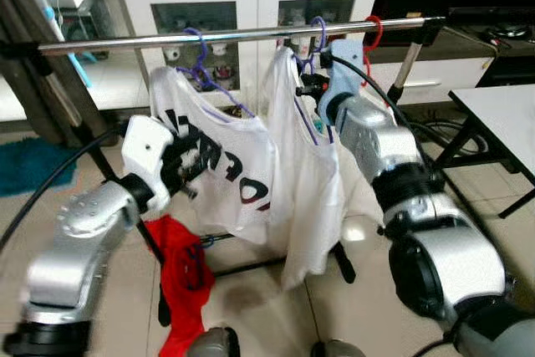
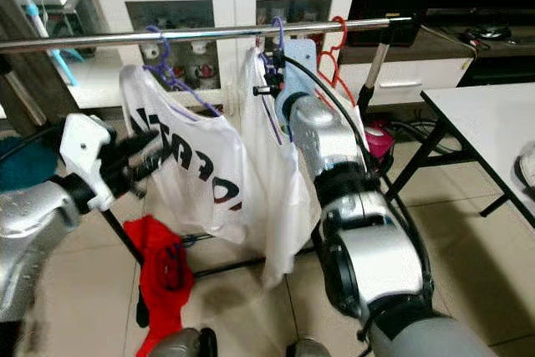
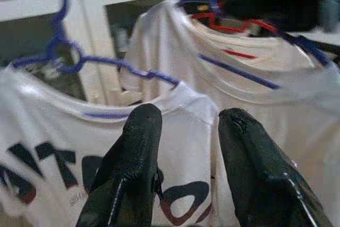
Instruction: Hang hanger
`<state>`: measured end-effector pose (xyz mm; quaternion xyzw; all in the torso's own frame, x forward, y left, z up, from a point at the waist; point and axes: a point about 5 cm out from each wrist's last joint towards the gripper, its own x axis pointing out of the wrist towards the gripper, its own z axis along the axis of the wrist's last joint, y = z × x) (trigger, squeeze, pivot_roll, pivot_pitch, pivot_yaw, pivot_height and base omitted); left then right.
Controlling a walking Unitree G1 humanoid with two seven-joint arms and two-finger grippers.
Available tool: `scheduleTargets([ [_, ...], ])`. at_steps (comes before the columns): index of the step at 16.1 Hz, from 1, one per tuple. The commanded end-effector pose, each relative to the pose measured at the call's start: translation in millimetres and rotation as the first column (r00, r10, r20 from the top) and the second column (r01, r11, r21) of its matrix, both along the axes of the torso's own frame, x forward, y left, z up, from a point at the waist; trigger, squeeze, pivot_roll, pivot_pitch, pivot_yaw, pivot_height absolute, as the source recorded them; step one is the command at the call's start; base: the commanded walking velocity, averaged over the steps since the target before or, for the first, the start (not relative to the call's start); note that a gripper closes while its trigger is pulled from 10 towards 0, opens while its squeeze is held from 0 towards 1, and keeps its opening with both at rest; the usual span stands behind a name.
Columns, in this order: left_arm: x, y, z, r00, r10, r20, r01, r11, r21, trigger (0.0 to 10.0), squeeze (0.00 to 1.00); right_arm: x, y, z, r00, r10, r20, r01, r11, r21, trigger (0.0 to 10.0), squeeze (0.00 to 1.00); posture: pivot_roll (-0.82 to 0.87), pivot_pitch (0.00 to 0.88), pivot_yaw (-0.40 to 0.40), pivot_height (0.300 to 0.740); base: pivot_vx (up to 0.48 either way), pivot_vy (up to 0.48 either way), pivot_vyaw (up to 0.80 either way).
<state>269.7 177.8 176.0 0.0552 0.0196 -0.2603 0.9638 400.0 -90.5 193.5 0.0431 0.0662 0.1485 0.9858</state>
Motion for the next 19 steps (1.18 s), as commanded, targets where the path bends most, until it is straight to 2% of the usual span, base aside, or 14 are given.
scheduleTargets([
  [1,-0.3,4.8,-3,0.996,0.089,0.011,-0.089,0.996,-0.004,10.0,0.00,-8.0,-9.1,5,0.996,-0.009,0.083,0.007,1.000,0.029,10.0,0.00,0.03,0.094,-0.012,0.740,0.000,0.000,0.00],
  [2,-0.7,4.1,-9,0.988,0.152,0.008,-0.152,0.988,-0.007,10.0,0.00,-25.2,-19.7,-7,0.994,-0.017,0.110,0.014,0.999,0.033,10.0,0.00,0.01,0.082,-0.017,0.740,0.000,0.000,0.00],
  [4,0.7,-1.9,-15,0.985,0.172,0.014,-0.172,0.985,0.013,10.0,0.00,-51.4,-34.8,-21,0.994,-0.054,0.096,0.048,0.997,0.058,10.0,0.00,0.00,0.066,-0.007,0.740,0.000,-0.480,0.80],
  [7,6.4,-7.3,-17,0.985,0.171,0.025,-0.172,0.984,0.047,10.0,0.00,-73.6,-39.3,-39,0.991,-0.121,0.054,0.115,0.989,0.094,10.0,0.00,-0.01,0.040,0.019,0.740,0.000,-0.480,0.80],
  [19,6.4,-7.3,-17,0.985,0.171,0.025,-0.172,0.984,0.047,10.0,0.00,-73.6,-39.3,-39,0.991,-0.121,0.054,0.115,0.989,0.094,10.0,0.00,-0.01,0.040,0.019,0.740,0.000,-0.480,0.80],
])
